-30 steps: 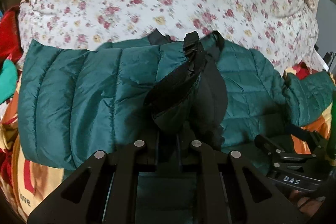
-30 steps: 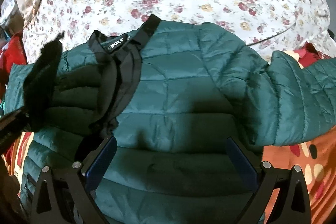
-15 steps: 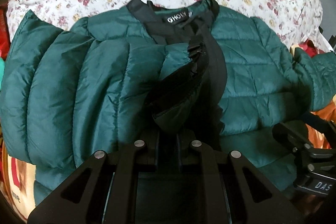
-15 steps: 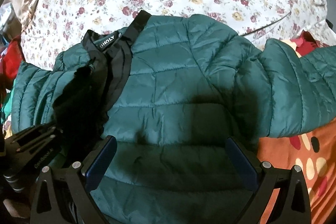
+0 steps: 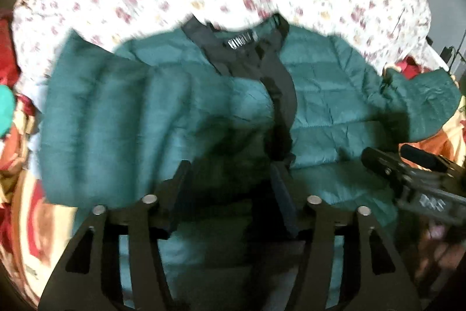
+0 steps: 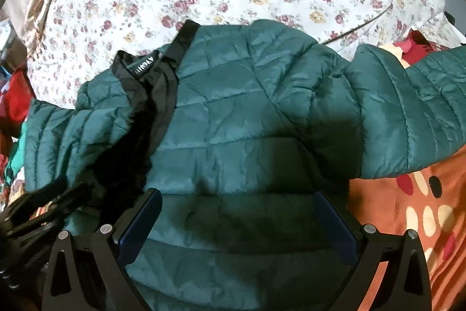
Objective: Fold large clothes
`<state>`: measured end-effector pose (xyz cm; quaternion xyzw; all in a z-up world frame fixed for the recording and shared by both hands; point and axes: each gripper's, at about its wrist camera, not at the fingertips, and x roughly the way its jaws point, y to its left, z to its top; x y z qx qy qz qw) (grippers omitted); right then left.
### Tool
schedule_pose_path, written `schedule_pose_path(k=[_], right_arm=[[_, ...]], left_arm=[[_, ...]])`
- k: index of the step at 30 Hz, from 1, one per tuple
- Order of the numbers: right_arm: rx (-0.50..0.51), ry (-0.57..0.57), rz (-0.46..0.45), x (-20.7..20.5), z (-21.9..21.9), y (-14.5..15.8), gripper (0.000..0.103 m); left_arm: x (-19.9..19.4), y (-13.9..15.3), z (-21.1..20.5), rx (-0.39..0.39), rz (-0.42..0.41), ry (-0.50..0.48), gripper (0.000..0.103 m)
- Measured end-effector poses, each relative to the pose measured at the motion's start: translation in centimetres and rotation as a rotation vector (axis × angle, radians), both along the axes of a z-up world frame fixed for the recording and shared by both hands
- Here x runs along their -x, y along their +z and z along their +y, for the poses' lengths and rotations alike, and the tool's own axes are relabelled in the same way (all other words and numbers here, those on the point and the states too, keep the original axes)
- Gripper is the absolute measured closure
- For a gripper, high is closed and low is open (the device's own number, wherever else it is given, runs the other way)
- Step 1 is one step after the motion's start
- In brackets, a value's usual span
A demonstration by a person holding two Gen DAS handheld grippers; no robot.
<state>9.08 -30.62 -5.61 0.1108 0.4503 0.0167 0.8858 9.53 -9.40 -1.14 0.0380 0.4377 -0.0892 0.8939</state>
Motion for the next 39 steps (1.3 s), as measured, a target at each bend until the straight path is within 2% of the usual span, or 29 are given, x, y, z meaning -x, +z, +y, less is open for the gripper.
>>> schedule_pose_path(k=[4, 9, 13, 17, 21, 22, 23, 24, 26, 27, 29, 31, 35, 39], right_arm=[[-0.031, 0.042, -0.03, 0.2, 1.7, 1.3, 0.0], [-0.084, 0.123, -0.04, -0.5, 5.2, 2.0, 0.0], [-0.105, 0.153, -0.035, -1.9, 7.7, 1.7, 0.0], [-0.107, 0.167, 0.007, -4.1, 9.9, 0.4, 0.011], [-0.075, 0.172, 0.037, -5.5, 11.2, -0.9, 0.013], [-0.074, 0.173, 0.046, -5.9, 11.5, -1.3, 0.021], [-0.08, 0.176, 0.053, -6.2, 11.6, -1.6, 0.033], [-0.081, 0.178, 0.064, -6.5, 11.7, -2.1, 0.036], [-0.075, 0.194, 0.055, -6.7, 12.0, -2.7, 0.053], [-0.072, 0.203, 0.042, -6.7, 12.0, -2.8, 0.056], [-0.063, 0.208, 0.023, -6.5, 12.0, -2.6, 0.07], [-0.043, 0.215, -0.002, -6.2, 11.7, -1.8, 0.079], [0.05, 0.214, -0.1, -5.5, 10.1, 0.9, 0.083], [0.103, 0.151, -0.132, -5.5, 6.8, 2.5, 0.083]], left_arm=[[2.0, 3.3, 4.2, 0.015, -0.069, 0.053, 0.04], [3.1, 5.6, 9.4, 0.019, -0.141, 0.161, 0.036], [3.1, 5.5, 12.8, 0.015, -0.148, 0.249, 0.035], [2.7, 4.5, 15.1, 0.032, -0.122, 0.304, 0.035], [2.0, 3.7, 16.1, 0.04, -0.106, 0.328, 0.035], [1.9, 3.6, 16.2, 0.04, -0.103, 0.331, 0.035], [1.7, 3.3, 16.3, 0.04, -0.099, 0.334, 0.035], [1.5, 3.1, 16.3, 0.041, -0.095, 0.335, 0.035], [1.1, 2.8, 16.2, 0.04, -0.087, 0.337, 0.035], [0.9, 2.6, 16.2, 0.041, -0.08, 0.337, 0.035], [0.6, 2.2, 16.3, 0.043, -0.067, 0.341, 0.035], [0.5, 1.9, 16.3, 0.046, -0.061, 0.343, 0.035], [0.5, 1.8, 16.4, 0.052, -0.066, 0.349, 0.035], [0.2, 1.3, 16.4, 0.05, -0.051, 0.354, 0.035]])
